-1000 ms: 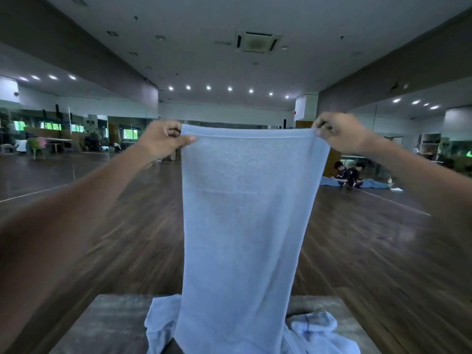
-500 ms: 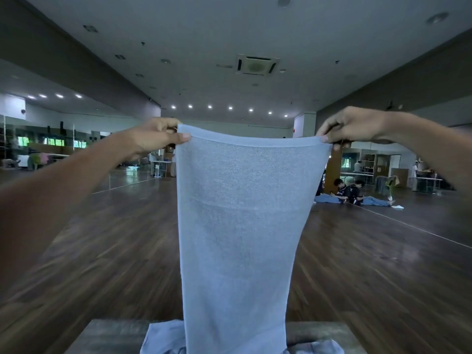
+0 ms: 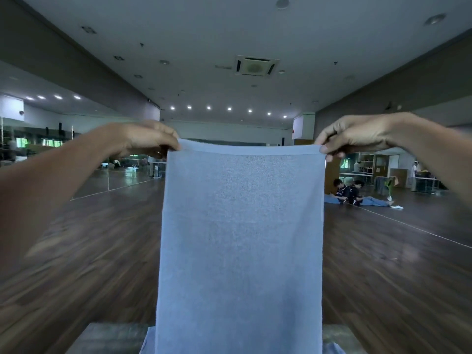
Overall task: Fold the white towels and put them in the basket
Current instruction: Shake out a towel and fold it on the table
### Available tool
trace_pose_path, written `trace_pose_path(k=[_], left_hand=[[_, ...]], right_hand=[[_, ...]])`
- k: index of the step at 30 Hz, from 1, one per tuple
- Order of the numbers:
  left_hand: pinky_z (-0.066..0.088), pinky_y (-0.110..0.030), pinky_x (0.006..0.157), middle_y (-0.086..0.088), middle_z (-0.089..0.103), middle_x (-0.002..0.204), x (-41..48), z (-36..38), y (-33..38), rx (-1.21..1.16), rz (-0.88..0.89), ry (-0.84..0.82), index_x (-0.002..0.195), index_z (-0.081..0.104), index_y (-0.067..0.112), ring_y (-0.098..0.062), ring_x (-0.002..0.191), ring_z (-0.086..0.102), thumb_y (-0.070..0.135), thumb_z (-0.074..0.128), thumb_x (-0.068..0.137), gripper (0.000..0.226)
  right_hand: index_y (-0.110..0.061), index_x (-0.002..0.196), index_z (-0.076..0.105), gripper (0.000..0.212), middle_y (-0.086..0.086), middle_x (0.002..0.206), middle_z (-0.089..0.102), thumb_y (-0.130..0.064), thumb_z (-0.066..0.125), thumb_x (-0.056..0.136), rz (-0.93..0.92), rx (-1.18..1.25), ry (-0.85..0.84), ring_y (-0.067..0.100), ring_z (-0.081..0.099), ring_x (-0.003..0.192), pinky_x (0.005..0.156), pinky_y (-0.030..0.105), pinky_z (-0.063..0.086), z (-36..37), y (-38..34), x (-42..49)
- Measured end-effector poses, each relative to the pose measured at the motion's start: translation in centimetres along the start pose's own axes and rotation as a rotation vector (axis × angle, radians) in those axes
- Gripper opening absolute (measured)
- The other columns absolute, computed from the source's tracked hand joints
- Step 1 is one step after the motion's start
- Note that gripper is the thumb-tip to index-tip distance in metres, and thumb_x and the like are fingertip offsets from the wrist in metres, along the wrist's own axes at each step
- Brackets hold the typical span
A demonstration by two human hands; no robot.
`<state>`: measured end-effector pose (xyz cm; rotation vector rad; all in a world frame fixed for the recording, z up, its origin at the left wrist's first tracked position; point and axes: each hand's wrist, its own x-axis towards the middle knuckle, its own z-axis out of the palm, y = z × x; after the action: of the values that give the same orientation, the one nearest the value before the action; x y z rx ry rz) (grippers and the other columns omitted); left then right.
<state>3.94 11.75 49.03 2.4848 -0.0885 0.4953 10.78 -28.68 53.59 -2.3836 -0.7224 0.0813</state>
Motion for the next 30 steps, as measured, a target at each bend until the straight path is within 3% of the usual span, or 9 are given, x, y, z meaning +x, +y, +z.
trace_pose_path(k=[3,7,10,14,16,22,26,28,30], left_hand=[[0.044,-0.028,0.078,-0.005,0.067,0.098,-0.3,2.0,-0.3,0.091,0.001,-0.057,0.087,0.066,0.015,-0.02,0.09,0.059,0.019,0.063,0.089,0.006],[0.042,-0.027,0.071,0.004,0.064,0.087,0.0,5.0,-1.9,0.256,-0.003,-0.061,0.077,0.066,0.025,-0.013,0.081,0.056,0.022,0.066,0.087,0.01],[0.038,-0.025,0.073,0.002,0.061,0.086,1.2,7.0,-2.9,0.247,0.042,0.078,0.083,0.066,0.023,-0.013,0.079,0.054,0.021,0.067,0.086,0.003],[0.039,-0.02,0.073,0.006,0.053,0.069,2.4,8.8,-3.5,0.125,0.088,0.351,0.098,0.071,0.014,-0.008,0.068,0.049,0.018,0.066,0.087,0.013],[0.038,-0.017,0.066,0.006,0.05,0.064,2.1,10.4,-4.5,0.019,0.092,0.403,0.099,0.071,0.013,-0.003,0.06,0.044,0.017,0.066,0.087,0.014],[0.04,-0.012,0.06,0.013,0.061,0.055,-4.1,21.3,-12.7,-0.063,-0.006,0.192,0.081,0.071,0.03,0.006,0.053,0.052,0.016,0.067,0.084,0.014],[0.049,-0.026,0.064,0.011,0.065,0.056,-11.0,30.7,-18.8,-0.211,-0.105,-0.041,0.078,0.07,0.034,0.0,0.056,0.06,0.02,0.062,0.077,0.016],[0.051,-0.028,0.063,0.005,0.069,0.064,-14.2,35.0,-20.6,-0.254,-0.129,-0.085,0.078,0.071,0.024,-0.004,0.058,0.063,0.02,0.064,0.079,0.008],[0.045,-0.012,0.063,0.016,0.069,0.069,-16.8,38.9,-21.8,-0.216,-0.175,-0.109,0.077,0.068,0.026,0.005,0.066,0.062,0.01,0.067,0.084,0.017]], right_hand=[[-0.005,0.1,0.064,0.016,0.008,0.09,0.064,0.0,0.052,0.091,-0.007,-0.137,0.11,0.01,0.06,0.072,0.059,0.017,0.047,2.5,2.2,1.0],[-0.006,0.096,0.064,0.012,0.008,0.09,0.063,-0.001,0.054,0.091,-0.001,-0.151,0.222,0.011,0.057,0.07,0.045,0.01,0.044,5.4,5.0,2.6],[-0.007,0.093,0.063,0.009,0.005,0.087,0.061,-0.003,0.055,0.091,-0.019,-0.172,0.314,0.008,0.05,0.064,0.04,0.007,0.039,6.8,6.6,3.6],[-0.013,0.088,0.063,0.01,0.002,0.086,0.062,-0.006,0.057,0.091,-0.083,-0.077,0.512,0.006,0.052,0.068,0.053,0.014,0.04,7.5,8.1,5.1],[-0.015,0.084,0.064,0.015,0.004,0.083,0.064,-0.004,0.058,0.091,-0.074,-0.026,0.504,0.01,0.055,0.072,0.055,0.015,0.043,8.6,9.4,5.5],[-0.016,0.082,0.065,0.02,0.001,0.088,0.068,-0.001,0.054,0.09,0.047,-0.119,0.218,0.017,0.062,0.083,0.071,0.027,0.048,18.9,18.8,3.5],[-0.019,0.078,0.068,0.026,-0.009,0.074,0.068,0.003,0.056,0.084,0.126,-0.148,0.161,-0.003,0.059,0.065,0.063,0.008,0.041,28.5,26.1,-0.2],[-0.018,0.074,0.066,0.031,-0.014,0.07,0.063,0.01,0.055,0.081,0.156,-0.131,0.16,0.004,0.059,0.068,0.061,0.003,0.039,33.1,29.2,-2.0],[-0.021,0.073,0.061,0.036,-0.007,0.076,0.066,0.013,0.053,0.081,0.174,-0.11,0.16,0.019,0.062,0.077,0.062,0.004,0.038,37.2,32.2,-3.4]])
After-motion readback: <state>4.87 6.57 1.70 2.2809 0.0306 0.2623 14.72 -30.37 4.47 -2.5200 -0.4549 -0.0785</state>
